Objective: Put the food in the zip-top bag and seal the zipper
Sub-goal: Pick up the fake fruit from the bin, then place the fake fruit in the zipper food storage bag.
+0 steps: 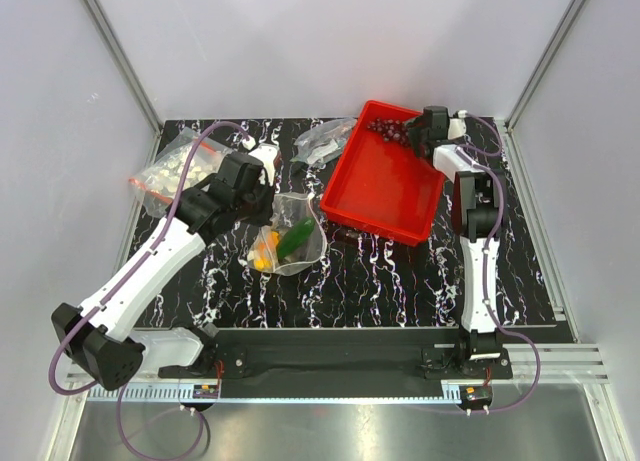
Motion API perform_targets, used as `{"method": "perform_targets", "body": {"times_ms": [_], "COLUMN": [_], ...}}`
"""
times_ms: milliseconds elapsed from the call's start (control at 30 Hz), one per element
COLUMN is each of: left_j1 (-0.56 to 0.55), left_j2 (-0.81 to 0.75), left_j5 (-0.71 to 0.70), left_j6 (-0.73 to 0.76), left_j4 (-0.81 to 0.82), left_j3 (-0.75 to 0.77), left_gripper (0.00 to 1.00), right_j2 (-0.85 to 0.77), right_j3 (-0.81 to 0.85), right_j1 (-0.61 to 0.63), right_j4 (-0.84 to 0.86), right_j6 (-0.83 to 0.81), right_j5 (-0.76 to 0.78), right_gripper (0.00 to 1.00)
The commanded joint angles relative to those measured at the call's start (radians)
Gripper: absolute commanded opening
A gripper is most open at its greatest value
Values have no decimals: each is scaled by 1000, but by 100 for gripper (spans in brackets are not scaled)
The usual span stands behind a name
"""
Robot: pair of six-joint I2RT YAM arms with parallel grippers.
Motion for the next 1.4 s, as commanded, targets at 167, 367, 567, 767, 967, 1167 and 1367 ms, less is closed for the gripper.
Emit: {"method": "perform_targets", "body": {"times_ms": [167,367,567,767,967,1167,1367], "left_j1": [6,6,6,2,-8,-13,-16], "left_j2": [4,9,23,24,41,118,211], "left_j5": [-40,-48,-35,-28,-18,11,61], "left_j6": [15,15,11,5,-14,-38,-58], "left_j4": [44,42,21,-5,-42,-91,-148], "left_j3": [-3,5,43,89,149,253,365], "left_gripper": [0,0,0,0,0,0,0], "right_j2": [14,-163,-396,-652,-869,-1090,-1304], "right_j3": [7,-139,-346,-545,-676,-740,-781], "right_j1": [16,56,101,136,153,213,289], "right_j4": [87,234,346,362,282,164,70], "right_j6": [-53,-242,-391,-484,-481,-552,-599], "right_j5": [36,64,38,26,-103,-269,-421], "right_gripper": [16,3,0,0,0,0,0]}}
